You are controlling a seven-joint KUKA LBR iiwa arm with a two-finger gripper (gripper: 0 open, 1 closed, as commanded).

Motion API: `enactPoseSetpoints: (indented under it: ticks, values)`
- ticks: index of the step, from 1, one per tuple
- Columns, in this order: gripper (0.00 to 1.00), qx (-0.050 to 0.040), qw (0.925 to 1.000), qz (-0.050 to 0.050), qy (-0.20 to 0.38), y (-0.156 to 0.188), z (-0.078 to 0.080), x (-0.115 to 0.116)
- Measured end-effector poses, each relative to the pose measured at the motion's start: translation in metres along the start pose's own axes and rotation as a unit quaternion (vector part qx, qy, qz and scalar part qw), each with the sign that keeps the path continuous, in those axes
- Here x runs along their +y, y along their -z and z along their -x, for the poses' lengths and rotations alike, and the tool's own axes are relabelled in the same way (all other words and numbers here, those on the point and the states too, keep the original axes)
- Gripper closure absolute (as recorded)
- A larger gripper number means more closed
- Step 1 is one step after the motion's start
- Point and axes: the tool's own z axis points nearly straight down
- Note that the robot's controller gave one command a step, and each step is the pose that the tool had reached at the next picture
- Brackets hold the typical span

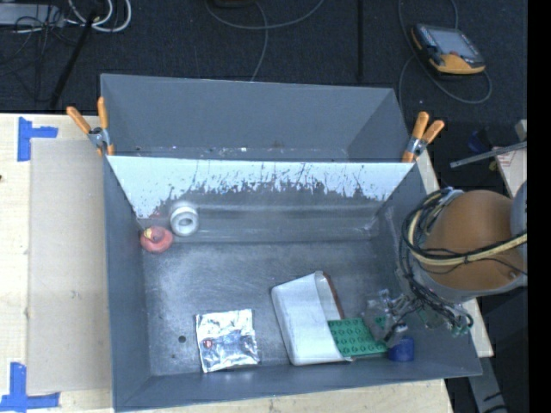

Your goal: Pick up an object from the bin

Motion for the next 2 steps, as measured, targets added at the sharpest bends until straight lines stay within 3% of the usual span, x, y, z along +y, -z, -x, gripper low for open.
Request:
enactPoseSetpoints:
  ticks: [1, 2]
  values:
    - [0.00, 0.0020, 1.0000, 0.001, 0.001, -0.0009, -0.0010, 0.0008]
    - [1.00, 0.0006, 1.0000, 0.001, 0.001, 0.0001, 0.0000, 0.0005]
